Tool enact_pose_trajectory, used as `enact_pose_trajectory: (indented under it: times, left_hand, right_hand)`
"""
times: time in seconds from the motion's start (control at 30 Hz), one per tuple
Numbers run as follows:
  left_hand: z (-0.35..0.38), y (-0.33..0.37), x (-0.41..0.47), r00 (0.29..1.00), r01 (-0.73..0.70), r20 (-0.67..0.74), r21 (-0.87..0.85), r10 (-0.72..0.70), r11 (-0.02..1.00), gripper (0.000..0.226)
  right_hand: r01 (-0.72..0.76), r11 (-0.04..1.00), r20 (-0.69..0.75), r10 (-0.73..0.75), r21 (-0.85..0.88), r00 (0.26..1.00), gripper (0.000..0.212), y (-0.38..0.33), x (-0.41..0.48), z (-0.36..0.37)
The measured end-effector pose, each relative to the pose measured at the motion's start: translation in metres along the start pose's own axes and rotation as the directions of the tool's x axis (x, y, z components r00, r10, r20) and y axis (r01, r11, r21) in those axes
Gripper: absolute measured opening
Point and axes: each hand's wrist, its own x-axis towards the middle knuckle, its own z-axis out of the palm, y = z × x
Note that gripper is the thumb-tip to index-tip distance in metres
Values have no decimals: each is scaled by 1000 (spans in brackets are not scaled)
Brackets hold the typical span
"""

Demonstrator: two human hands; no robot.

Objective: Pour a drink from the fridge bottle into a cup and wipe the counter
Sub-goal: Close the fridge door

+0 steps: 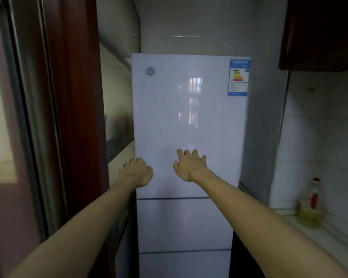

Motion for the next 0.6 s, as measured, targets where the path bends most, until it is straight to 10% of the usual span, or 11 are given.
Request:
enact_pose_trajectory:
  times: [0.6]
  left_hand:
    - [-47,1,-141,989,-138,-38,72,141,988,40]
  right_hand:
    - [-36,999,5,36,-28,999,52,-15,-136,-57]
